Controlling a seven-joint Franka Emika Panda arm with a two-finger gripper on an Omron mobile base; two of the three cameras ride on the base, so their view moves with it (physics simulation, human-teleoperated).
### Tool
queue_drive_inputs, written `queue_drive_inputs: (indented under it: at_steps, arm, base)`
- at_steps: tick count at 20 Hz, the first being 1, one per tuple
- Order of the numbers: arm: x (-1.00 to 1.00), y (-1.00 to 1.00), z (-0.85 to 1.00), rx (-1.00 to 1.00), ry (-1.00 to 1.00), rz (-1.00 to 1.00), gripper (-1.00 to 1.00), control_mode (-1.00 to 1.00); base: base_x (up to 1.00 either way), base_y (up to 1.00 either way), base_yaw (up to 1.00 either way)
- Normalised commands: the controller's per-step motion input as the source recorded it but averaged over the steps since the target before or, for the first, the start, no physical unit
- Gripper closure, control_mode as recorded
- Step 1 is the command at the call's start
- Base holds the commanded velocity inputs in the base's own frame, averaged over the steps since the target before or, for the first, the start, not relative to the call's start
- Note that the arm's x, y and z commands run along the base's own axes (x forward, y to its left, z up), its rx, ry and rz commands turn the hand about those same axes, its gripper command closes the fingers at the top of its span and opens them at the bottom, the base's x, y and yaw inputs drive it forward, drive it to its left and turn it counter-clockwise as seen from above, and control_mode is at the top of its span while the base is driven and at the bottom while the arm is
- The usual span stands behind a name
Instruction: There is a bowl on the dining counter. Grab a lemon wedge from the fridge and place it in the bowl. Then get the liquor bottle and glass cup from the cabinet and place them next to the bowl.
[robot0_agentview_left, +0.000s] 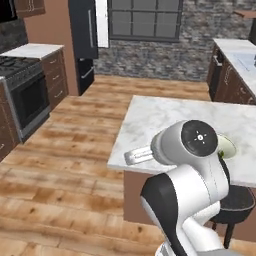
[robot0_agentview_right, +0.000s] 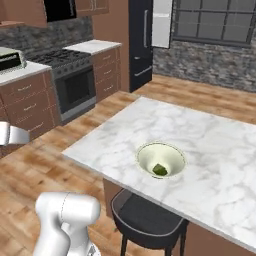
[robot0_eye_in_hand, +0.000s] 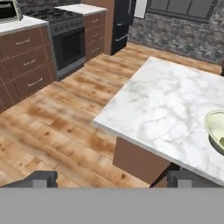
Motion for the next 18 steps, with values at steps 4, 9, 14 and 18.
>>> queue_drive_inputs:
  at_steps: [4, 9, 14, 18]
  arm:
    - [0.0, 0.0, 0.0, 0.0, 0.0, 0.0, -1.0, 1.0]
    - [0.0, 0.0, 0.0, 0.0, 0.0, 0.0, -1.0, 1.0]
    - [0.0, 0.0, 0.0, 0.0, 0.0, 0.0, -1.0, 1.0]
    - [0.0, 0.0, 0.0, 0.0, 0.0, 0.0, -1.0, 1.0]
  base:
    - [0.0, 0.33, 0.76]
    - [0.05, 0.12, 0.81]
    - [0.58, 0.0, 0.55]
    - [0.83, 0.04, 0.17]
